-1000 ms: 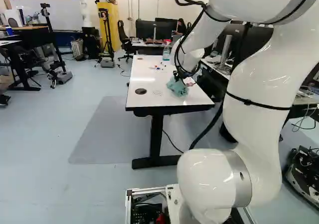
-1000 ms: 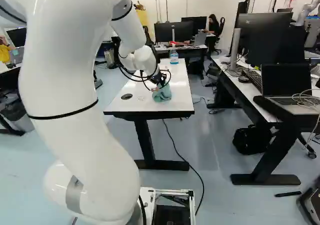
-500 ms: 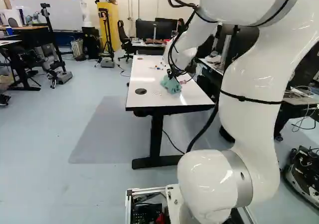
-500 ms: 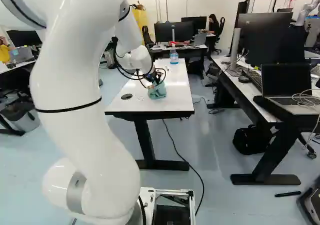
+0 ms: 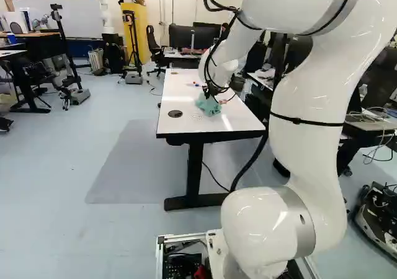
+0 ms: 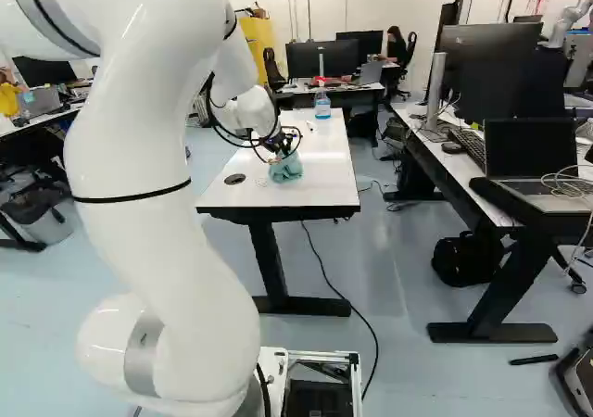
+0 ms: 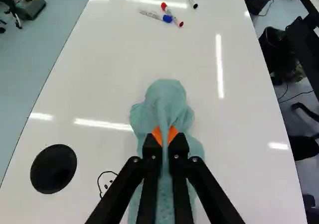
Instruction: Clean the table with the green towel
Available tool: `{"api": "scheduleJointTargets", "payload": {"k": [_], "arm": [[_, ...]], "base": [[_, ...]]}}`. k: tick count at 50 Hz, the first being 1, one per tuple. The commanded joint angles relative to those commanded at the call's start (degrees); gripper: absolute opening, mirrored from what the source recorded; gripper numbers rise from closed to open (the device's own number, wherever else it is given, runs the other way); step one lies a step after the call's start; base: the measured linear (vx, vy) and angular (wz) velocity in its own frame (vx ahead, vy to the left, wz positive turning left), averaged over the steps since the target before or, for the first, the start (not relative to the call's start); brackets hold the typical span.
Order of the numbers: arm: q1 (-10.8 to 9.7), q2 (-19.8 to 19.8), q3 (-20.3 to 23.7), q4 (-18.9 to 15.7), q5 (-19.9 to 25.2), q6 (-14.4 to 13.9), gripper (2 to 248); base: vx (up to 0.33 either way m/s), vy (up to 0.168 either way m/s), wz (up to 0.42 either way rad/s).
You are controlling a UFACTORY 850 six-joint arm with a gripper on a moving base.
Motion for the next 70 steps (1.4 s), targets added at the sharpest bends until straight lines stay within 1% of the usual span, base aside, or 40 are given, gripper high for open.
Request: {"api": "scheduleJointTargets", "payload": {"k": [12,27,31,43,47,61,70], "arm": [[-0.2,-0.4,1.3,0.0,1.8,0.0,30],[0.8,-1.5,2.2,0.0,8.7,0.0,30],[1.2,-1.7,2.6,0.0,9.8,0.0,30],[1.9,-1.2,4.9,0.0,9.9,0.0,30],[1.9,-1.8,4.9,0.0,9.9,0.0,30],[1.9,-1.8,4.9,0.0,9.8,0.0,30],[1.9,-1.8,4.9,0.0,8.8,0.0,30]], "base": [[0.000,0.000,0.000],[0.000,0.000,0.000],[0.000,0.000,0.000],[0.000,0.000,0.000],[0.000,0.000,0.000],[0.000,0.000,0.000],[0.000,0.000,0.000]]}}
